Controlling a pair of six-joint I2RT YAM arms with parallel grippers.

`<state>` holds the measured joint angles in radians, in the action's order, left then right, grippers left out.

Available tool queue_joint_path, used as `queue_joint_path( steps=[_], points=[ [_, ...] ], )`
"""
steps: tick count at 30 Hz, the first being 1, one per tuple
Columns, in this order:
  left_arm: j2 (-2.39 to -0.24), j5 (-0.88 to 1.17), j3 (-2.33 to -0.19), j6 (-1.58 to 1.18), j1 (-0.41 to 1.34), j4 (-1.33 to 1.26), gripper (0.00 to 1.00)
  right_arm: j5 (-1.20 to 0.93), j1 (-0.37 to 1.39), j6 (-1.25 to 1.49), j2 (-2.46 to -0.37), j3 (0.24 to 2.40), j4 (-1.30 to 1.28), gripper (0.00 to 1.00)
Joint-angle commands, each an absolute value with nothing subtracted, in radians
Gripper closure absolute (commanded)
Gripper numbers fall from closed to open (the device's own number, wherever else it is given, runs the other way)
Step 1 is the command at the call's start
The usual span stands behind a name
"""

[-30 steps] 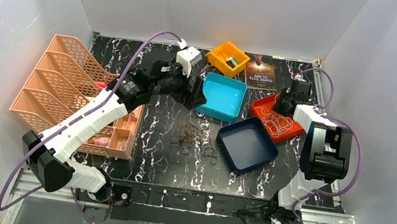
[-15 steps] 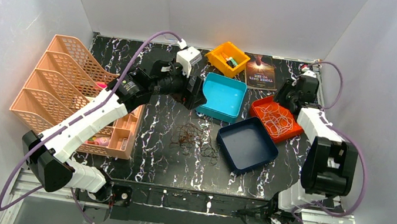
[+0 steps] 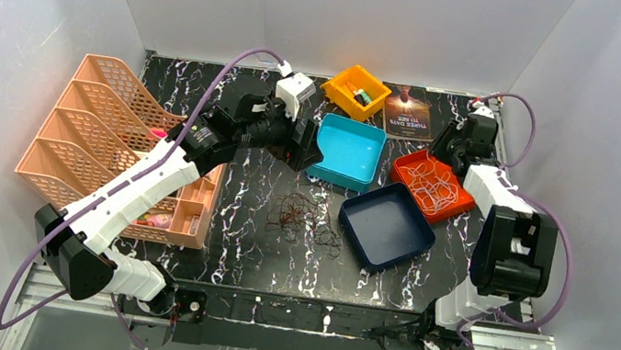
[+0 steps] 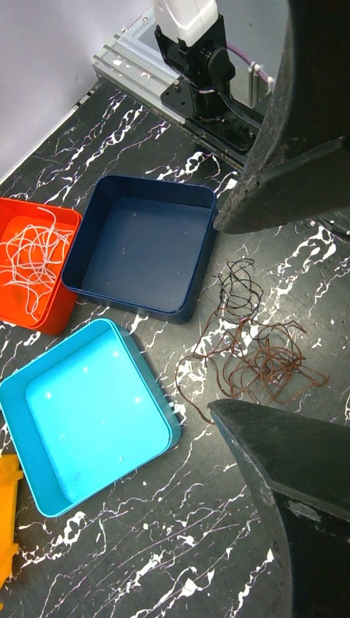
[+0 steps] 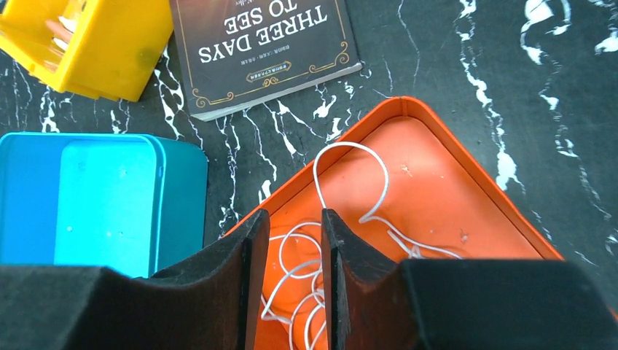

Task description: Untangle the cables

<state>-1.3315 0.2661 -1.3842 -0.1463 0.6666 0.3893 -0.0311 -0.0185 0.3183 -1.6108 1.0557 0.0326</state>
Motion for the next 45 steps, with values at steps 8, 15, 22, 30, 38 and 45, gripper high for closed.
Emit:
queue_joint_path(
  steps=[8, 15, 22, 30, 38, 45],
  points=[
    [-1.302, 0.26, -1.396, -0.14, 0.666, 0.39, 0.17, -0.036, -0.02, 0.318, -1.802, 1.155, 0.018, 0.63],
    [-1.294, 0.252, -1.387, -0.141, 0.666, 0.391, 0.17, 0.057, -0.02, 0.324, -1.843, 1.134, -0.018, 0.74],
    [-1.295, 0.253, -1.387, -0.143, 0.666, 0.39, 0.17, 0.07, -0.02, 0.318, -1.858, 1.119, -0.037, 0.76],
    [-1.293, 0.253, -1.384, -0.144, 0.667, 0.391, 0.17, 0.073, -0.02, 0.311, -1.835, 1.1, -0.053, 0.75],
    [-1.304, 0.245, -1.392, -0.144, 0.666, 0.391, 0.17, 0.051, -0.02, 0.305, -1.681, 1.114, -0.065, 0.53],
    [-1.307, 0.231, -1.389, -0.141, 0.666, 0.391, 0.17, 0.042, -0.02, 0.303, -1.555, 1.114, -0.082, 0.45]
  ],
)
